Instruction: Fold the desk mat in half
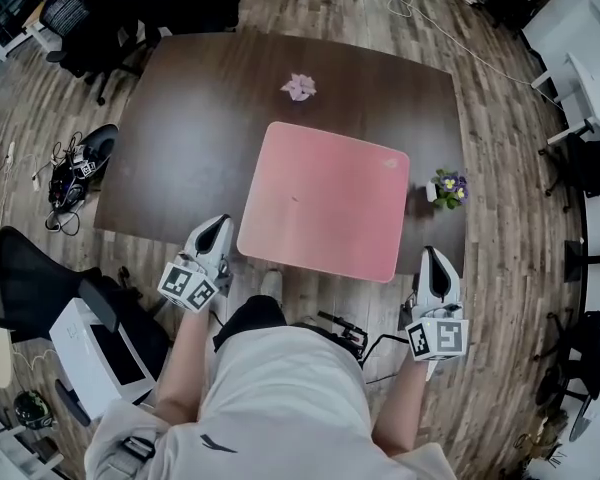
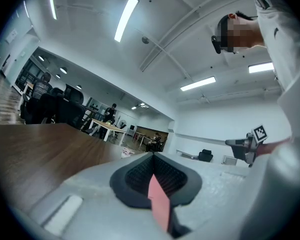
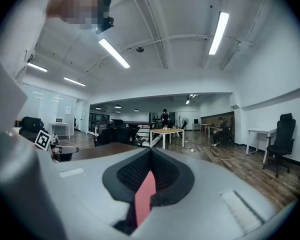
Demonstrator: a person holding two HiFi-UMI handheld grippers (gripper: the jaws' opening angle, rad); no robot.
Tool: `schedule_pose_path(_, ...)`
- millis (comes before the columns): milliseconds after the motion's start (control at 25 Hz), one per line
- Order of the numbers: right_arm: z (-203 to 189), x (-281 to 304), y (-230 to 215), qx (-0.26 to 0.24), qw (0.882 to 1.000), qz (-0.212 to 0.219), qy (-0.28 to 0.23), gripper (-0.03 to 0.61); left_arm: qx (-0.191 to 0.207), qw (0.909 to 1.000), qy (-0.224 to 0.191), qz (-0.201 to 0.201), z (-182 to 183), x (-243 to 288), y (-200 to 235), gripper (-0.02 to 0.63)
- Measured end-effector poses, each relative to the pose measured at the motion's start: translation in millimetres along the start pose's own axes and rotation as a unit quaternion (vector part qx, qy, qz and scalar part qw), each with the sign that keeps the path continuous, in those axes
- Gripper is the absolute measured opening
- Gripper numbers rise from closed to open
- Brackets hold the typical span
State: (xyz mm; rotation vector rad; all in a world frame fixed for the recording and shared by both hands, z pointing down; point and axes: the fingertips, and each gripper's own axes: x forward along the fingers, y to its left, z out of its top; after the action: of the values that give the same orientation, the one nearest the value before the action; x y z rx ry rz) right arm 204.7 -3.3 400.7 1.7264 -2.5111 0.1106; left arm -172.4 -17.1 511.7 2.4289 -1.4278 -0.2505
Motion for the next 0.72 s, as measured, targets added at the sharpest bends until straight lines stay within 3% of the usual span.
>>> schedule_pose_path(720, -12.3, 53.4, 7.4, 0.002, 0.998, -0.059, 0.021, 0.002, -0.004, 0.9985, 0.029, -0.047, 2.8, 53.8, 56.1, -0.012)
